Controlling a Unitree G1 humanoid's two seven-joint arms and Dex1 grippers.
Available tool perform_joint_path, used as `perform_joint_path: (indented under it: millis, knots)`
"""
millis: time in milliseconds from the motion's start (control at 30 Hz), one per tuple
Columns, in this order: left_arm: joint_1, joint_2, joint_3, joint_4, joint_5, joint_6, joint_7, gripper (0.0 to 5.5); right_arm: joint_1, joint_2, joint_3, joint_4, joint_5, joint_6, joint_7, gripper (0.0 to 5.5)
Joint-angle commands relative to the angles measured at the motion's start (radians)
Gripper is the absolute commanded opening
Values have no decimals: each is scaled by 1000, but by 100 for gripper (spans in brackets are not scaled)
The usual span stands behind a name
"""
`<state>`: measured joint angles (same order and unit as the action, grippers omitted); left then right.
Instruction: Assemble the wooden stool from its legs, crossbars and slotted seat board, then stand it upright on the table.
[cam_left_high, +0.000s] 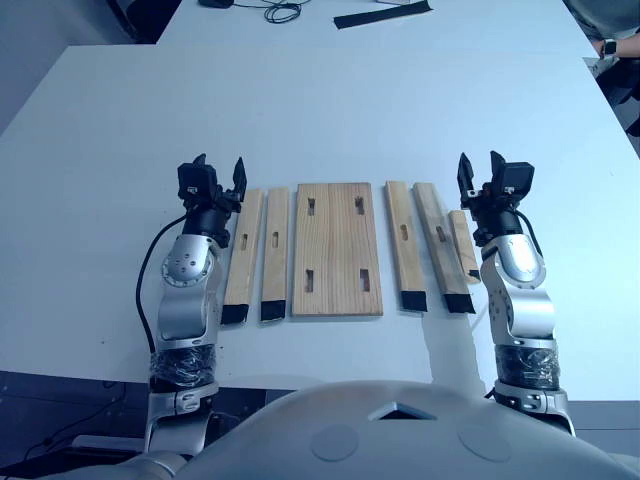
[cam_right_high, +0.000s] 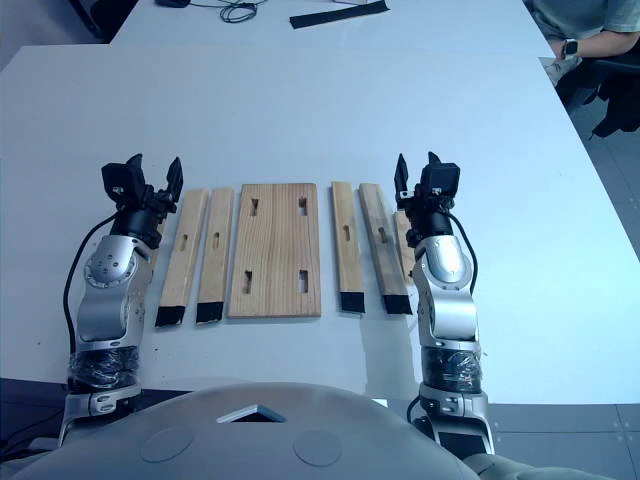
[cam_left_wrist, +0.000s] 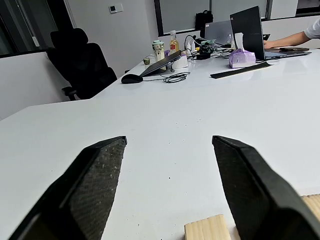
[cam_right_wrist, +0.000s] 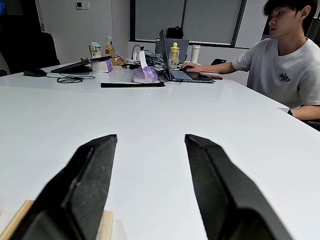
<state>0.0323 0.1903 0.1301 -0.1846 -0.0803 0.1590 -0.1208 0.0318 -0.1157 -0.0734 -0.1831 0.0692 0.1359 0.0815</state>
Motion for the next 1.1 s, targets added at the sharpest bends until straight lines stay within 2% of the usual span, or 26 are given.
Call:
perform_joint_path:
  millis: [33,1100]
  knots:
    - [3,5,-4,-6,12,18,5,320,5,6,1,-15,1,16,-6,252]
    - [-15,15,-5,-3,23,36,-2,320,-7,34,-16,21,-1,-14,-36,252]
